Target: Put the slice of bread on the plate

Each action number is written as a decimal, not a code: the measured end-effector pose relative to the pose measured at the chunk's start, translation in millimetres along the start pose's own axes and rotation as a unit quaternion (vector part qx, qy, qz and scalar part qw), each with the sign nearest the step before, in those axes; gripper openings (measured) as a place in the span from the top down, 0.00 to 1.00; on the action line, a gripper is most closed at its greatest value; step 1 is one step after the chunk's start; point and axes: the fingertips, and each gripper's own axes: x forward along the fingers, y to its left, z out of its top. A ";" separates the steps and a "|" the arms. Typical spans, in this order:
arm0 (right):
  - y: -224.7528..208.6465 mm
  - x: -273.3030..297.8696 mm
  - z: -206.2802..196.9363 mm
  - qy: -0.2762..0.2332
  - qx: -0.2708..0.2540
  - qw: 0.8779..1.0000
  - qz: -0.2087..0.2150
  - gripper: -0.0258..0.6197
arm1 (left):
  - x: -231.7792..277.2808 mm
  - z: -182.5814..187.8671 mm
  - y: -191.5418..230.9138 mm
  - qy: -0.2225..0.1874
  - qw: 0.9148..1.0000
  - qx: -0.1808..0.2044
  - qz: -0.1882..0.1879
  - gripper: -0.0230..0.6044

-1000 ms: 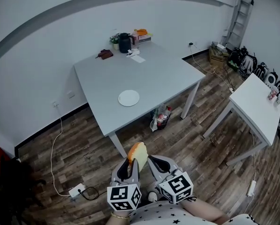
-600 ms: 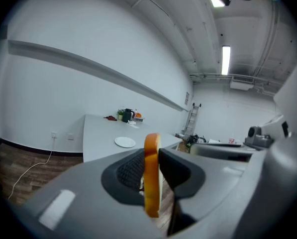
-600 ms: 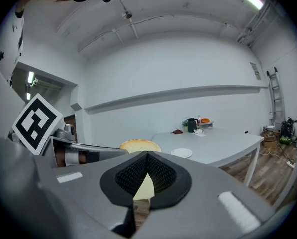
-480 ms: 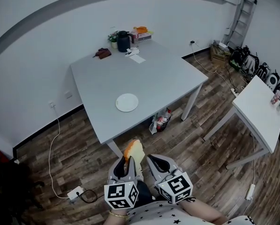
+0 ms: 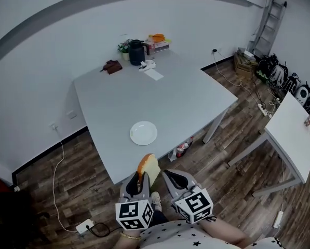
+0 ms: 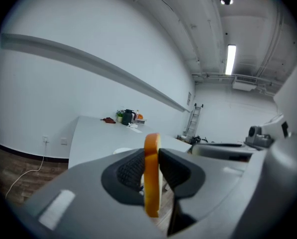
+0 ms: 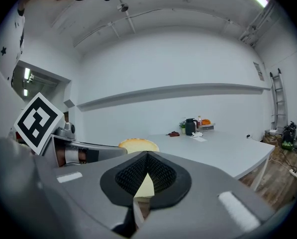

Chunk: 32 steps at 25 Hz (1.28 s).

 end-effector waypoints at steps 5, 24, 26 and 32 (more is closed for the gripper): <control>-19.3 44.9 13.0 0.004 0.000 1.000 -0.001 0.96 | 43.9 19.1 23.1 0.005 1.000 -0.003 -0.005 0.81; -100.6 180.3 14.5 0.042 0.009 0.998 -0.046 0.96 | 218.5 22.8 82.6 0.077 0.995 -0.030 -0.063 0.81; -106.4 186.6 10.6 0.048 0.013 0.997 -0.051 0.96 | 231.8 16.1 88.0 0.089 0.993 -0.033 -0.064 0.81; -118.8 202.9 2.9 0.062 0.020 0.996 -0.058 0.96 | 253.7 5.4 108.3 0.105 0.993 -0.020 -0.048 0.81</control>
